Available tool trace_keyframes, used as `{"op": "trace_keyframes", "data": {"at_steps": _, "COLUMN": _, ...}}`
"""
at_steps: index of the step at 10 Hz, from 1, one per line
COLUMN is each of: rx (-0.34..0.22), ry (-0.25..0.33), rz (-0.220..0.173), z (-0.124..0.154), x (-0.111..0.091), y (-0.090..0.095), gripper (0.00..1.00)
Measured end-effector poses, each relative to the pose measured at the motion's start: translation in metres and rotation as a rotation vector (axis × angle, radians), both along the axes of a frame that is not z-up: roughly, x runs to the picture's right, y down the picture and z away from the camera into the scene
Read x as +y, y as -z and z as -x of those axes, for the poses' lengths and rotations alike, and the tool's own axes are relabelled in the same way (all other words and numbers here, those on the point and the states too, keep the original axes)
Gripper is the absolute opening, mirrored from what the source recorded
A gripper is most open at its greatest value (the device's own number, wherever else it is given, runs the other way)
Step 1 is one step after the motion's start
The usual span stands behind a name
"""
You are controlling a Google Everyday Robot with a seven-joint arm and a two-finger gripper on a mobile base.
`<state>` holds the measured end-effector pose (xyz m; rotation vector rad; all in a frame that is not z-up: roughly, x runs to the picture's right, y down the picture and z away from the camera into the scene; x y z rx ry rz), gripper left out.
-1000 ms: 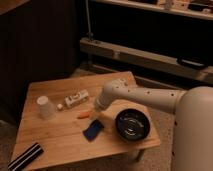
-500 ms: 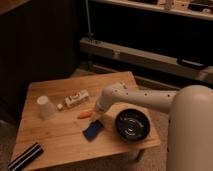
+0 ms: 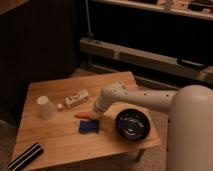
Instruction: Place the pepper on the white sponge
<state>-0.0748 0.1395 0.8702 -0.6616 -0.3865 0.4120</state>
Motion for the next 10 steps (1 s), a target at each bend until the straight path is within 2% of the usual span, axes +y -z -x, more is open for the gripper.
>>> {"op": "trace_keyframes", "data": {"at_steps": 3, "rx": -0.041, "ry": -0.016, "rz": 0.005, "z": 0.005, "x": -0.009, "y": 0.020, "gripper": 0.00}}
{"op": "trace_keyframes", "data": {"at_steps": 5, "rx": -0.068, "ry": -0.031, "rz": 0.031, "z": 0.003, "x": -0.015, "y": 0.040, "gripper": 0.00}}
{"op": "trace_keyframes", "data": {"at_steps": 8, "rx": -0.066, "ry": 0.025, "rz": 0.089, "z": -0.001, "x": -0.004, "y": 0.066, "gripper": 0.00}}
{"op": "trace_keyframes", "data": {"at_steps": 10, "rx": -0.054, "ry": 0.053, "rz": 0.108, "z": -0.010, "x": 0.005, "y": 0.079, "gripper": 0.00}}
